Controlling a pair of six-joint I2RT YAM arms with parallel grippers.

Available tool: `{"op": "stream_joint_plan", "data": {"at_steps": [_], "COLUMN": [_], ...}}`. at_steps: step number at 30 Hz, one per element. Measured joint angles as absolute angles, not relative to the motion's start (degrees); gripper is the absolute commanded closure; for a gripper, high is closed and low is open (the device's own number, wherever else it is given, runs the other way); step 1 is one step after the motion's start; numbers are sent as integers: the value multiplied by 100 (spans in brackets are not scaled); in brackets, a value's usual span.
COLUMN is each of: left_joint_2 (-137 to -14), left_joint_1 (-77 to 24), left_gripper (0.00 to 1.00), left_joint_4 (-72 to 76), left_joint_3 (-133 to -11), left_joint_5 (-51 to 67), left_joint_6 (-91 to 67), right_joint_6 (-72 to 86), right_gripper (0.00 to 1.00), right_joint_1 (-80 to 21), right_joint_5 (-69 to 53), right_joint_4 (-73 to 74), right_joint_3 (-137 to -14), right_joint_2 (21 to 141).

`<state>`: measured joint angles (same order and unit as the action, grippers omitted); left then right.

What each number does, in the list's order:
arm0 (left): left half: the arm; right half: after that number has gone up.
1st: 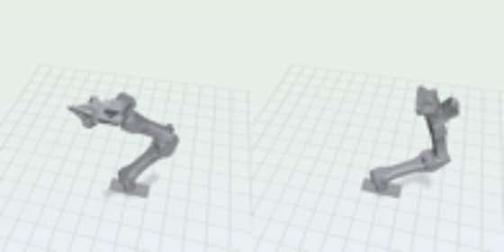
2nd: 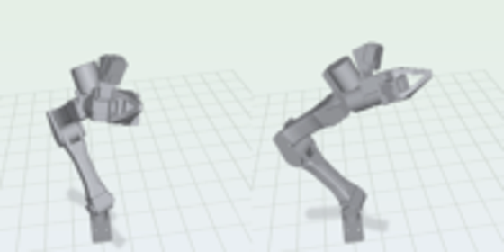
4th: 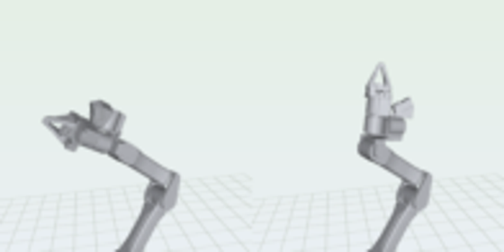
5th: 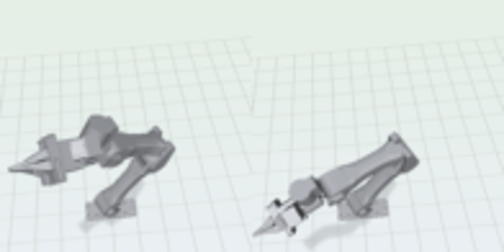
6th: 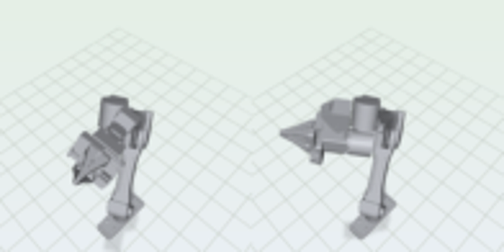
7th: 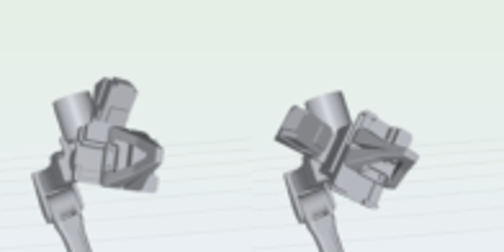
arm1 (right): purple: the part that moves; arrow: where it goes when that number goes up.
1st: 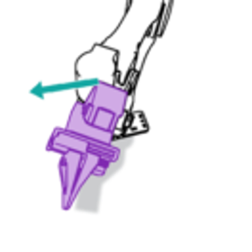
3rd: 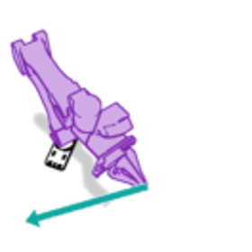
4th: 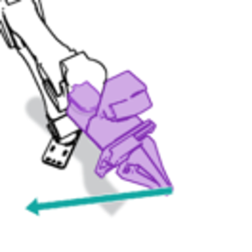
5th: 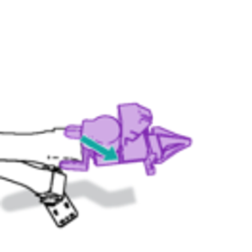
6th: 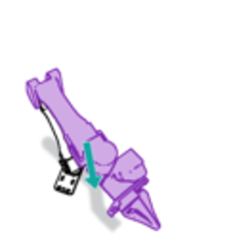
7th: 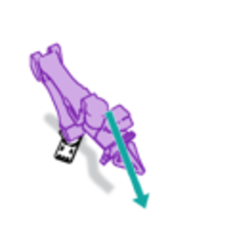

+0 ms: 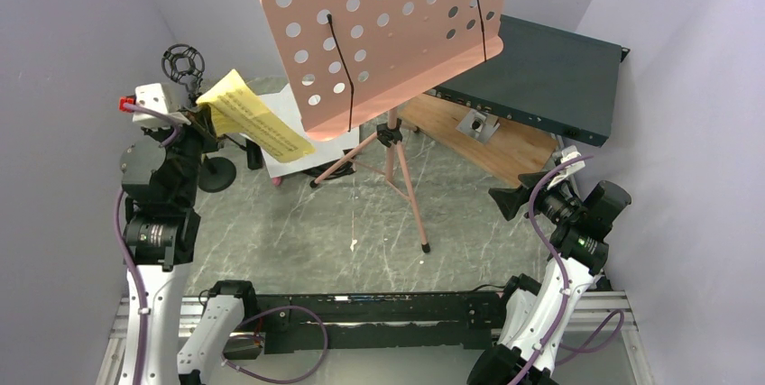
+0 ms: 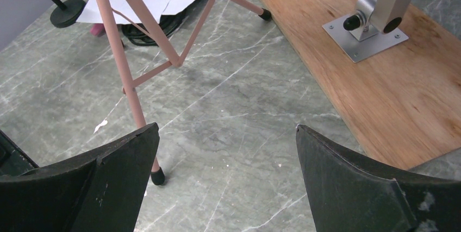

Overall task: Pack up the instrument practice props
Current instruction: Pick up the sheet music from the music stand, then place the sheet music at the center of the board.

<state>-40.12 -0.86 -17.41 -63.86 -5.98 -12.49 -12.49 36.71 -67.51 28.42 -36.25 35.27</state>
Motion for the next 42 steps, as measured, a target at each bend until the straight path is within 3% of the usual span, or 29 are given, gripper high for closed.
{"op": "stream_joint_plan", "data": {"at_steps": [14, 21, 28, 37, 42], "left_joint_2": [-5072, -6486, -7983, -10149, -10619], "left_joint_1": [-84, -25, 746, 1105, 1107], "left_gripper": [100, 100, 100, 100, 87], "left_joint_4": [-1474, -1629, -1647, -2143, -2510], "left_joint_3": [-6226, -6576, -7391, -8593, -8873], "left_joint_5": [287, 1192, 2375, 3017, 2958], "left_joint_6": [-1472, -1743, -2582, -3286, -3315], "right_joint_6": [-1249, -1253, -1286, -1313, -1313], "right_gripper": [0, 0, 0, 0, 0], "right_joint_1": [3671, 3671, 3658, 3616, 3616], "right_joint_5": [-6753, -6753, -6753, -6753, -6753], "right_joint_4": [2842, 2845, 2860, 2862, 2862], "right_joint_3": [-3625, -3625, -3625, -3625, -3625], "right_joint_2": [3527, 3527, 3527, 3514, 3511]}}
